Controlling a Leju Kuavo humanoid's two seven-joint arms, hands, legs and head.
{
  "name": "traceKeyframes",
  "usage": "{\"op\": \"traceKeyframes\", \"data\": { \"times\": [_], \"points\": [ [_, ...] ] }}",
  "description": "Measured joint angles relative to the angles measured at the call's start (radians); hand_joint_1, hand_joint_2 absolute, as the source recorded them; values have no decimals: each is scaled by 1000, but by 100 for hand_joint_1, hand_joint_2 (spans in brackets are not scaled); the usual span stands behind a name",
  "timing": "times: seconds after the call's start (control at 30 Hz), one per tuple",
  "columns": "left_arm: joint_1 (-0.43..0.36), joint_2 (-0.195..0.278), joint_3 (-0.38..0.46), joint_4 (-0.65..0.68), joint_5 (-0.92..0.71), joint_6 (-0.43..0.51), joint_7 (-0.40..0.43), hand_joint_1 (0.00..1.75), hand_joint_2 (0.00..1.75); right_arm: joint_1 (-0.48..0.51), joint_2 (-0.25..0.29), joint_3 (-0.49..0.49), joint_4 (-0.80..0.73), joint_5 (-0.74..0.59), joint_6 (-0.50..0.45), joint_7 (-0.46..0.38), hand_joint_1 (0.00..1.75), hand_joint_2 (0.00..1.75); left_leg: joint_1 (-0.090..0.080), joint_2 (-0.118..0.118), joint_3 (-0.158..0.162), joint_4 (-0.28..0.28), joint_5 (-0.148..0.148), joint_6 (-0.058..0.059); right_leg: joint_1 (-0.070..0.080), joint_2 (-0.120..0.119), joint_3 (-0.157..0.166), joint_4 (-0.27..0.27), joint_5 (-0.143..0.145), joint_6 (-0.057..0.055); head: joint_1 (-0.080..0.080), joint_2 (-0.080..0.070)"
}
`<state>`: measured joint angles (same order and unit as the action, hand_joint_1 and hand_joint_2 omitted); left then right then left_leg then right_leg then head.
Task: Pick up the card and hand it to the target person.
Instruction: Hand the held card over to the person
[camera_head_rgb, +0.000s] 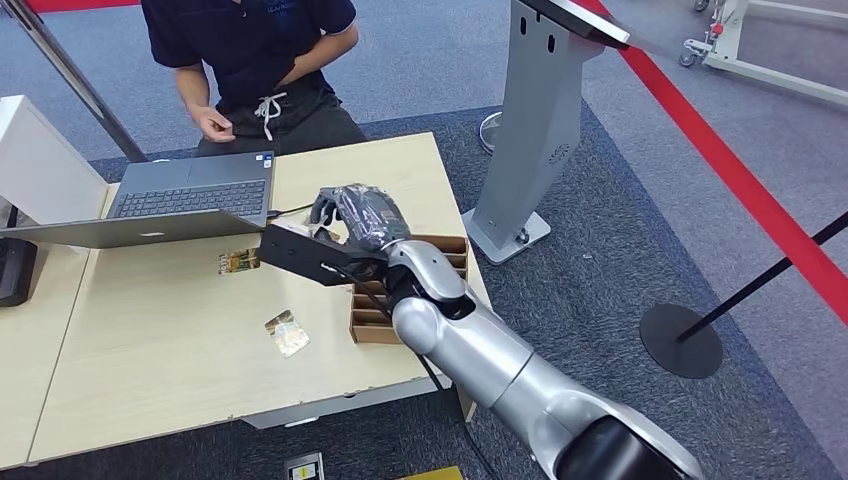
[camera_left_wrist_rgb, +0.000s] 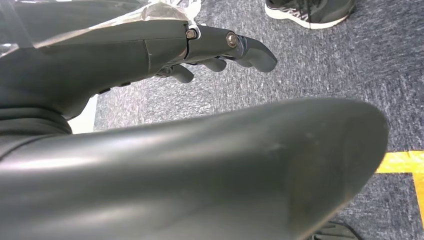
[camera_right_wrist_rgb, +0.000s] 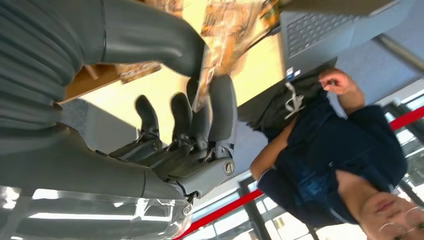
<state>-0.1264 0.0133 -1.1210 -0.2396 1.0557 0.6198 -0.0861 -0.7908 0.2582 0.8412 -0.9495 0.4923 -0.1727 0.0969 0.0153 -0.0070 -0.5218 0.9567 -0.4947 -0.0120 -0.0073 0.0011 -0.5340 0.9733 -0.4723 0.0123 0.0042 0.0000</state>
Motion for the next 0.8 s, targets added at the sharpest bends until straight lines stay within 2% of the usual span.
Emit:
{"op": "traceKeyframes", "data": {
  "times": [0.17, 0.4, 0.63, 0.8],
  "points": [
    [-1, 0, -6, 0, -15, 3, -1, 0, 0, -35, 47, 50, 93, -160, -23, -3, 0, 175, 0, 0, 0, 0, 0, 0, 0, 0, 0, 0, 0, 0, 0, 0],
    [-2, 0, -22, 0, -19, 8, -13, 0, 0, -65, 78, 177, 186, -363, -122, 1, 0, 175, 0, 0, 0, 0, 0, 0, 0, 0, 0, 0, 0, 0, 0, 0],
    [-1, 0, -24, 0, -22, -12, -11, 0, 0, -65, 86, 259, 283, -393, -171, -44, 0, 175, 0, 0, 0, 0, 0, 0, 0, 0, 0, -1, 0, 0, 0, 0],
    [0, 0, -25, 0, -10, -14, 3, 0, 0, -53, 85, 278, 336, -351, -228, -104, 0, 175, 0, 0, 0, 0, 0, 0, 0, 0, 0, -1, 0, 0, 0, 0]
  ]
}}
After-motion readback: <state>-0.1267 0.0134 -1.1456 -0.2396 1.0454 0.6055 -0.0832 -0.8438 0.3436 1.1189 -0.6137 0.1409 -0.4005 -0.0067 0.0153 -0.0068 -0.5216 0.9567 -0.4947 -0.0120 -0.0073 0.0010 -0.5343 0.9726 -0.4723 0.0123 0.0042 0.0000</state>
